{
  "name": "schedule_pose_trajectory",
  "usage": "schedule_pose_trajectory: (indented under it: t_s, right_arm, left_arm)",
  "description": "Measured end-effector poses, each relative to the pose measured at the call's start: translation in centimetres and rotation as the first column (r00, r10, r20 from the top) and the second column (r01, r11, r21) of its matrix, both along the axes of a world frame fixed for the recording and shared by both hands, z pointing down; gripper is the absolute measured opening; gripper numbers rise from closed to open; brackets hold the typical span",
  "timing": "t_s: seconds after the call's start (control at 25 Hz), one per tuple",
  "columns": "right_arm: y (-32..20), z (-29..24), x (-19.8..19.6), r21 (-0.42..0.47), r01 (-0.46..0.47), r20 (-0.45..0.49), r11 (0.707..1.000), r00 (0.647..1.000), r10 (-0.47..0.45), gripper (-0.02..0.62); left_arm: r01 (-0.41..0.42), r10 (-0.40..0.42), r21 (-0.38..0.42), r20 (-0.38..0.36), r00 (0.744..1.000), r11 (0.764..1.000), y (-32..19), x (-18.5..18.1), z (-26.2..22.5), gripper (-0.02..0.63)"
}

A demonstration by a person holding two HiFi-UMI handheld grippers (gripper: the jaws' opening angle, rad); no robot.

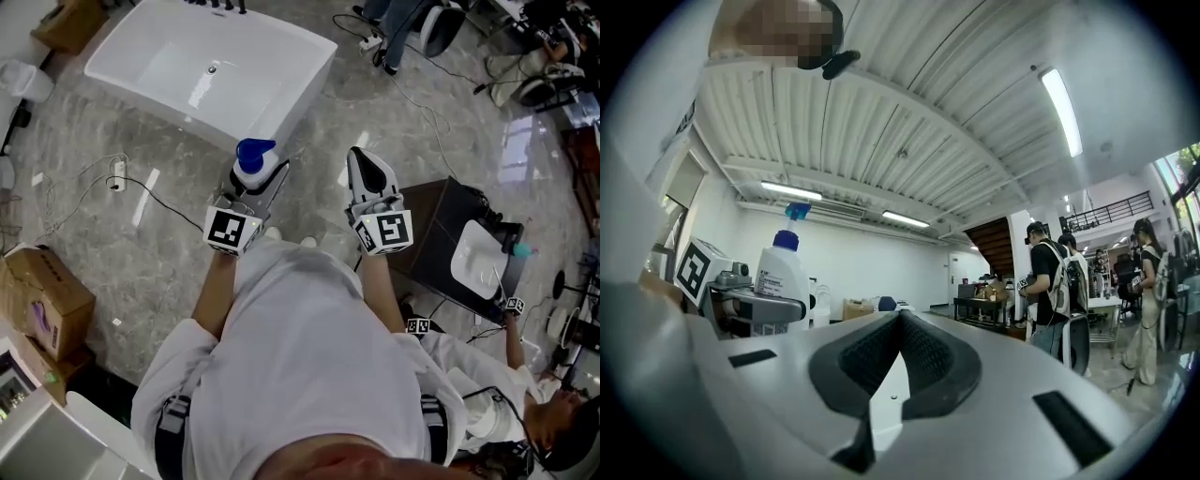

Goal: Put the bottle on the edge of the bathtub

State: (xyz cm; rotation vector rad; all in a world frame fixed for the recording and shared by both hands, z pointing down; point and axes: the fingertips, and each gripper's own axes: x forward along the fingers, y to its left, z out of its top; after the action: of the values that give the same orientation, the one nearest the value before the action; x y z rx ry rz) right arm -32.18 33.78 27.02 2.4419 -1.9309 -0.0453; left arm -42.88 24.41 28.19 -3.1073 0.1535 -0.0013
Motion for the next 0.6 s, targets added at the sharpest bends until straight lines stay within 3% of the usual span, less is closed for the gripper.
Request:
schedule_pose_trajectory:
  t_s: [0.6]
  right_arm:
    - [-1.6,0.2,-1.9,-0.017,-0.056,0.002,0.998,0.998,0.056,0.001]
  left_arm:
    - [-0.061,0.06,-0.021,-0.005,0.998,0.998,-2.2,-1.2,0.7,0.242]
